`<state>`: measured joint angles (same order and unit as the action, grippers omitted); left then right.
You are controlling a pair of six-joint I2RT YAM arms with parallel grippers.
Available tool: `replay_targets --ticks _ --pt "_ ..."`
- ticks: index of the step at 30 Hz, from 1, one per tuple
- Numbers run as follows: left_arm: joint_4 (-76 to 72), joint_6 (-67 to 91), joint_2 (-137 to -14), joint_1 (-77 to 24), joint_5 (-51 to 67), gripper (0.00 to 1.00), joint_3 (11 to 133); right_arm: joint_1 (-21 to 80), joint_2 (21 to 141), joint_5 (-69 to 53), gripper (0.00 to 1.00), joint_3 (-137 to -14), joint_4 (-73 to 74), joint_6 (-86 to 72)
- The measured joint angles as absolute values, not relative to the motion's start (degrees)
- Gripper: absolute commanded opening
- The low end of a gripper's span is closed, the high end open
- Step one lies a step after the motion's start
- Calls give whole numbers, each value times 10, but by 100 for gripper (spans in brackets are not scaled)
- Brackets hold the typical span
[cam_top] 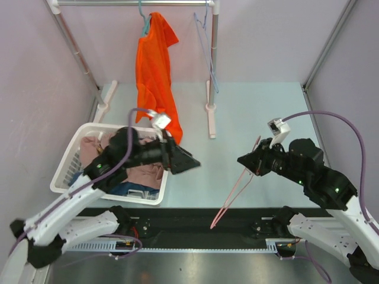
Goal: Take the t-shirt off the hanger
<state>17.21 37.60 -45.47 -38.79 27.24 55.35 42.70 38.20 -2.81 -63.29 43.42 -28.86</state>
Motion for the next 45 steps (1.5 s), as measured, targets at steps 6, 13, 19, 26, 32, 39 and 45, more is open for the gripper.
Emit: replay_targets --ticks 6,13,19,26,32,39,45 --pt "219 338 -595 -608 236 93 665 435 432 -32 0 -633 451 -247" --pt "319 269 -680 -735 121 93 794 445 463 53 0 -636 498 -234" --pt "436 229 -777 -799 -30 96 865 445 455 82 0 -650 507 -235" --pt "476 213 -807 -818 -88 65 866 446 442 91 0 -660 520 -231" --pt "468 204 -789 -818 -72 1 847 447 419 125 15 -660 523 -244" --pt "479 211 -732 -813 -95 0 803 448 389 152 96 -666 521 -277" --pt "489 230 -657 -729 -90 0 745 456 377 186 100 -671 523 -315"
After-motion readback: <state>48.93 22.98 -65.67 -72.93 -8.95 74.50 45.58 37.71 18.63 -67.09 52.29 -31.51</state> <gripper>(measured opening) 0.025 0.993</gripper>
